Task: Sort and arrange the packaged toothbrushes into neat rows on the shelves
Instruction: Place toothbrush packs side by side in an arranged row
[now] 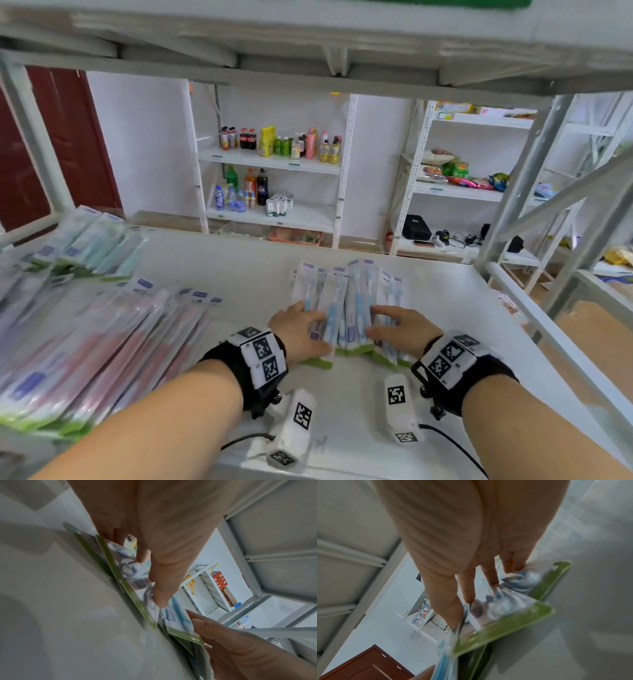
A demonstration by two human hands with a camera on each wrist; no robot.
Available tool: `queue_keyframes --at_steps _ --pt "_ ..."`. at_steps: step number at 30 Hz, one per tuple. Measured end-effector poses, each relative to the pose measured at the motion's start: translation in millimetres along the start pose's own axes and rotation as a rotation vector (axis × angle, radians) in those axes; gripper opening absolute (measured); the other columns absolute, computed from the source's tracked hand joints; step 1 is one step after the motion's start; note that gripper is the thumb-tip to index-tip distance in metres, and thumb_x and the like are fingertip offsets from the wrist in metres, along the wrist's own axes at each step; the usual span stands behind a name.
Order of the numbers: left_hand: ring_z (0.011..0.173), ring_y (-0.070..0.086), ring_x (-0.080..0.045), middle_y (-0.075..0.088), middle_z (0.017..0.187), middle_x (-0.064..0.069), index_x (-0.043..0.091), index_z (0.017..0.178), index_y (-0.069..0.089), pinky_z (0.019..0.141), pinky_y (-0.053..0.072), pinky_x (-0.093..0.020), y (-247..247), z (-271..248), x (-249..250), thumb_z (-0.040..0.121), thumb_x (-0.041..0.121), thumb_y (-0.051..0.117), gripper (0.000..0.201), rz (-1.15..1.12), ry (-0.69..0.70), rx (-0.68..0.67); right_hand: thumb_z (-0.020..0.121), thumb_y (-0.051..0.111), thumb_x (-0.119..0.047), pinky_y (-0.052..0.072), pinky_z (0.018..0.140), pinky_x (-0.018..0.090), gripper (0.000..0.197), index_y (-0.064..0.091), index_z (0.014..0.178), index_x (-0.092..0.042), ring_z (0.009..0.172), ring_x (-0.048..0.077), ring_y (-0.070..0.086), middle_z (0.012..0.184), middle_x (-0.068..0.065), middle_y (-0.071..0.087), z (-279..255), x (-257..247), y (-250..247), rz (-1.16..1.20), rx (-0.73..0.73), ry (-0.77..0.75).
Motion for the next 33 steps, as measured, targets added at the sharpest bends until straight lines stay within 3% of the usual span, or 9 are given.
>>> queue_keyframes --at_steps 4,11,16,19,23,26,27,30,33 --pt "0.143 0.019 -0.025 0.009 0.158 -0.004 0.035 0.145 0.028 0.116 0.020 -0.033 -1 -38 -29 0.082 0.055 0.060 0.074 -0.016 -0.033 0.000 0.083 0.067 -0.036 0.029 0.107 0.026 0.058 0.046 0.136 -0.030 0.132 0.019 0.040 0.146 0.002 0.041 -24 -25 28 -0.015 -0.026 -0.012" --pt "0.142 0.022 -0.022 0.008 0.158 0.002 0.037 0.144 0.028 0.114 0.022 -0.030 -5 -95 -66 0.079 0.055 0.062 0.076 -0.057 -0.074 -0.013 0.080 0.068 -0.034 0.032 0.099 0.021 0.058 0.048 0.135 -0.032 0.129 0.017 0.042 0.145 0.002 0.041 -62 -53 70 0.015 -0.037 0.001" --pt "0.139 0.027 -0.023 0.019 0.154 -0.003 0.034 0.142 0.034 0.109 0.025 -0.029 -11 -128 -76 0.078 0.048 0.065 0.073 -0.057 -0.055 -0.011 0.079 0.070 -0.033 0.036 0.084 0.016 0.058 0.050 0.134 -0.028 0.116 0.013 0.049 0.140 0.001 0.047 -82 -69 91 0.027 -0.033 0.003" --pt "0.140 0.026 -0.022 0.016 0.156 -0.004 0.031 0.144 0.032 0.109 0.025 -0.028 -11 -142 -82 0.079 0.046 0.065 0.075 -0.063 -0.052 -0.029 0.078 0.071 -0.033 0.037 0.071 0.014 0.055 0.054 0.129 -0.025 0.102 0.009 0.048 0.135 0.000 0.050 -90 -79 99 0.018 -0.029 -0.007" --pt "0.139 0.029 -0.021 0.019 0.156 -0.002 0.026 0.145 0.032 0.109 0.027 -0.030 -14 -151 -82 0.081 0.043 0.065 0.074 -0.089 -0.076 -0.010 0.074 0.070 -0.046 0.041 0.073 0.017 0.040 0.064 0.108 -0.025 0.088 0.005 0.053 0.121 -0.001 0.058 -96 -88 103 -0.050 0.031 0.022" --pt "0.135 0.035 -0.023 0.030 0.152 -0.006 0.021 0.145 0.033 0.107 0.032 -0.030 -24 -153 -79 0.086 0.030 0.062 0.066 -0.115 -0.090 0.081 0.067 0.056 -0.070 0.047 0.083 0.033 0.045 0.064 0.088 -0.031 0.098 0.020 0.053 0.108 0.001 0.055 -97 -97 101 -0.349 0.089 0.095" --pt "0.134 0.037 -0.025 0.032 0.150 -0.008 0.020 0.145 0.033 0.106 0.034 -0.030 -27 -153 -79 0.087 0.026 0.061 0.064 -0.104 -0.101 0.110 0.067 0.053 -0.073 0.047 0.081 0.035 0.047 0.063 0.082 -0.028 0.097 0.022 0.053 0.103 0.001 0.056 -97 -100 102 -0.428 0.088 0.110" --pt "0.132 0.040 -0.027 0.034 0.148 -0.010 0.018 0.146 0.029 0.106 0.037 -0.032 -35 -153 -79 0.089 0.015 0.058 0.064 -0.072 -0.172 0.124 0.071 0.065 -0.059 0.052 0.067 0.030 0.043 0.063 0.081 -0.018 0.078 0.019 0.063 0.083 0.002 0.065 -91 -103 109 -0.304 0.008 0.143" --pt "0.126 0.047 -0.028 0.041 0.143 -0.012 0.010 0.143 0.030 0.103 0.040 -0.033 -42 -149 -80 0.090 0.010 0.056 0.059 -0.055 -0.239 0.135 0.073 0.072 -0.041 0.053 0.063 0.027 0.035 0.062 0.087 -0.011 0.073 0.017 0.064 0.081 0.004 0.066 -85 -101 110 -0.141 0.002 0.184"
Point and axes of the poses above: each hand's wrist, its own z-axis towards the middle knuckle, its own y-axis out of the palm, x = y × z, the point moved 7 cm from there along z, towards the middle knuckle
